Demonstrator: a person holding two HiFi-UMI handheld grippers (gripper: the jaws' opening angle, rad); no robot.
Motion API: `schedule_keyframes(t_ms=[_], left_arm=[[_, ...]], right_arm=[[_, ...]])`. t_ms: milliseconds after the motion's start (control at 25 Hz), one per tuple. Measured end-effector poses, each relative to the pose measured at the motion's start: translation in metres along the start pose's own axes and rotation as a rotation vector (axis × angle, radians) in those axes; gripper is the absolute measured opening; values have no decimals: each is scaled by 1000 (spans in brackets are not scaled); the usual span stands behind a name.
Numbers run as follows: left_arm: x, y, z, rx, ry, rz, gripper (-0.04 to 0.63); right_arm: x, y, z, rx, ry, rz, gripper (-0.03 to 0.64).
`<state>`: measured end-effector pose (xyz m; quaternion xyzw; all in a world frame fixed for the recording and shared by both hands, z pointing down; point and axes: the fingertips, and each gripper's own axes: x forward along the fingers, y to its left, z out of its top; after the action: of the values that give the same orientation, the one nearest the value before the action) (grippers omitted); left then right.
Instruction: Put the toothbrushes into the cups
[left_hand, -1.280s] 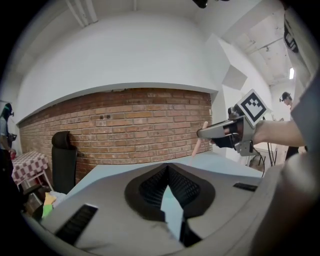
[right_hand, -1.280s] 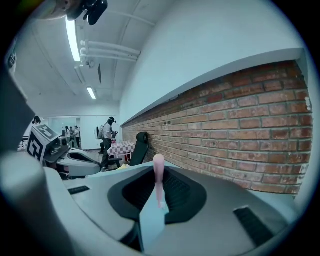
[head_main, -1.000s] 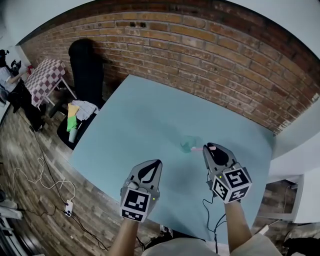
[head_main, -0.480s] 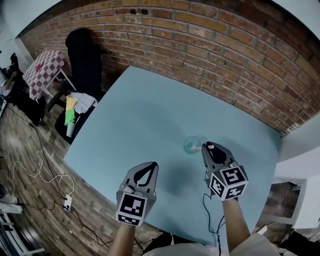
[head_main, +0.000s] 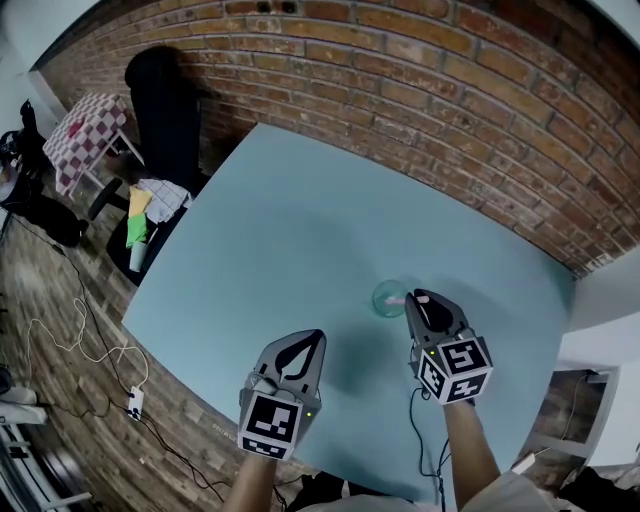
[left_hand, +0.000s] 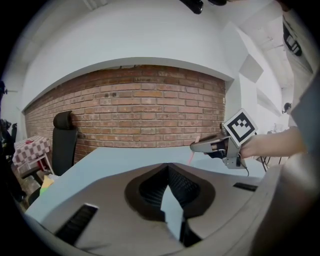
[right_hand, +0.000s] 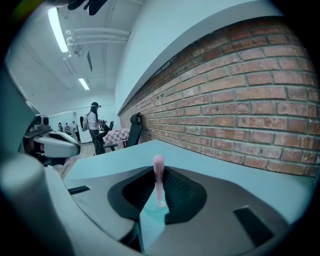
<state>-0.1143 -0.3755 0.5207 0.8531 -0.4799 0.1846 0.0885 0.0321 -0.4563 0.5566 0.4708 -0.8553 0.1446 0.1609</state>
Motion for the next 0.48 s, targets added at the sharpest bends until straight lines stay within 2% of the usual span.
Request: schedule_keyframes(t_ms=[480], left_arm=[[18,-8,-23,-4,46,-39,18]], right_arm=[[22,-9,-22,27,30,-23,52]])
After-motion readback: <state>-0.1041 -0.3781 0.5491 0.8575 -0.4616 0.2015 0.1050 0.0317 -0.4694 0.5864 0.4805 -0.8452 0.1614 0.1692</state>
